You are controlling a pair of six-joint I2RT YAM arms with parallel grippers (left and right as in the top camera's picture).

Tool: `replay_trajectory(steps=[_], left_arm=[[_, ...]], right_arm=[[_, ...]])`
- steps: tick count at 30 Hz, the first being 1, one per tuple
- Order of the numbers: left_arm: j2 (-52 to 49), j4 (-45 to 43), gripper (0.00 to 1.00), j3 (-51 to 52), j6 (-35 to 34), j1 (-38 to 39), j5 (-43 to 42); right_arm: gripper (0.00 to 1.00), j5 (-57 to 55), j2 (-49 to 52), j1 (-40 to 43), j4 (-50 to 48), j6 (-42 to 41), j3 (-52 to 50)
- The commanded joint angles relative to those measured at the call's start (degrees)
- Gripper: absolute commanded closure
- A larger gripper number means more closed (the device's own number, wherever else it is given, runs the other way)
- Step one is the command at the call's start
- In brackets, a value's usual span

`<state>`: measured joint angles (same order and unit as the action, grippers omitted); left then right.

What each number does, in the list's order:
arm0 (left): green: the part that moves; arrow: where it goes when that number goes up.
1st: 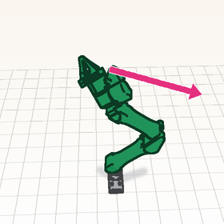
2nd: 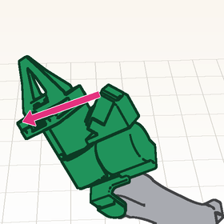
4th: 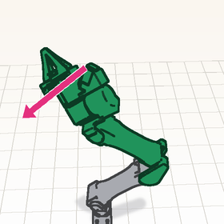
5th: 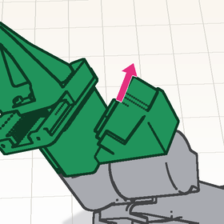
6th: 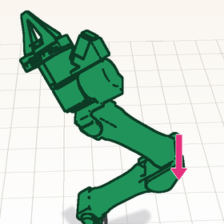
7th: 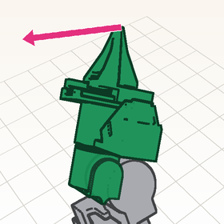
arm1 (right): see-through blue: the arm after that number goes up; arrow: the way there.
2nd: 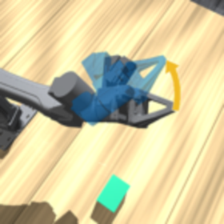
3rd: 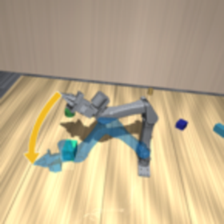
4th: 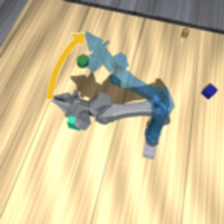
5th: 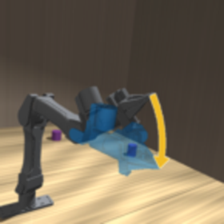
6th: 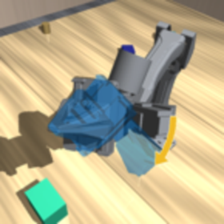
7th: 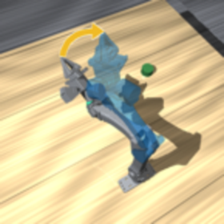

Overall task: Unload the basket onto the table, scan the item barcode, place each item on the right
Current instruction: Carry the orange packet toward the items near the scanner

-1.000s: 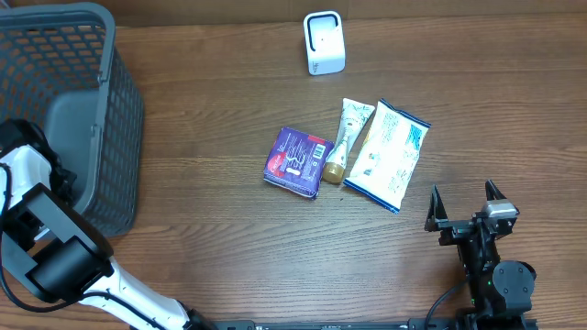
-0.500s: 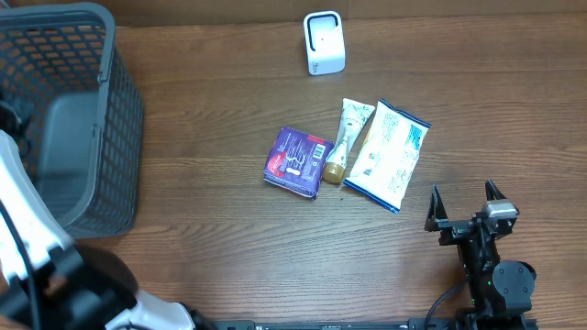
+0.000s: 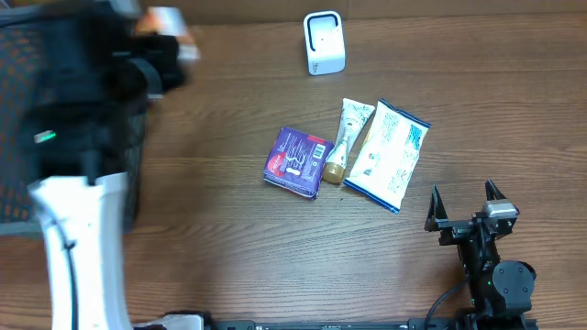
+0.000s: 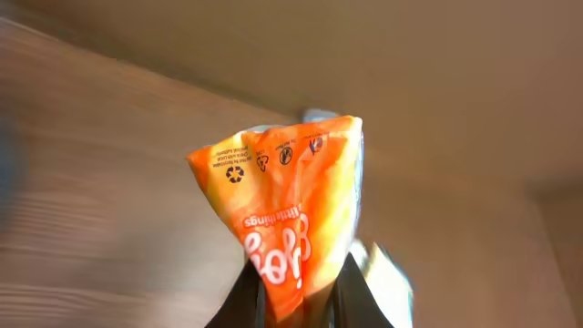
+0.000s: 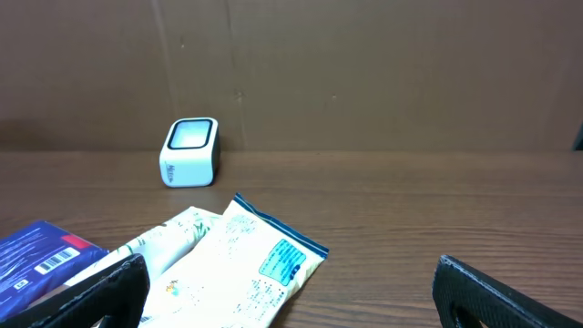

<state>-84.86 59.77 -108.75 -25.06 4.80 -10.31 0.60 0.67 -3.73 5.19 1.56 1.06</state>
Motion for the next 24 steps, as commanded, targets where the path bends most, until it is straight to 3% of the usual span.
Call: replay_trajectory(steps=[1, 8, 13, 15, 16, 19, 21, 24], left_arm=[[-5.8, 0.0, 0.96, 4.3, 1.1, 10.7, 0.5], [-22.1, -4.9, 0.96, 5.6, 0.7, 25.6, 0.2], [-30.7, -10.8, 0.93, 5.6, 0.7, 30.7, 0.2], [-32.5, -12.2, 0.85, 5.6, 0.7, 31.3, 0.2], [-33.0, -12.8, 0.72, 5.6, 0.9, 31.5, 0.2], [-33.2, -13.7, 0.62, 5.6, 2.0, 31.3, 0.2], [-33.2, -13.7, 0.43, 4.9, 3.4, 31.0, 0.2], [-33.1, -12.1, 0.34, 2.8, 4.6, 30.2, 0.2]], right_arm=[[0.00, -0.5, -0.5, 0.4, -0.3, 0.4, -0.6], [0.00, -0.5, -0.5, 0.4, -0.3, 0.4, -0.6], [0.00, -0.5, -0.5, 0.4, -0.3, 0.4, -0.6], [0.00, -0.5, -0.5, 0.4, -0.3, 0.4, -0.6], [0.00, -0.5, -0.5, 0.4, -0.3, 0.4, -0.6], [0.00, -0.5, -0.5, 0.4, -0.3, 0.4, -0.6], [0.00, -0.5, -0.5, 0.4, -0.3, 0.4, -0.6], [0.00, -0.5, -0.5, 0.4, -0.3, 0.4, -0.6]])
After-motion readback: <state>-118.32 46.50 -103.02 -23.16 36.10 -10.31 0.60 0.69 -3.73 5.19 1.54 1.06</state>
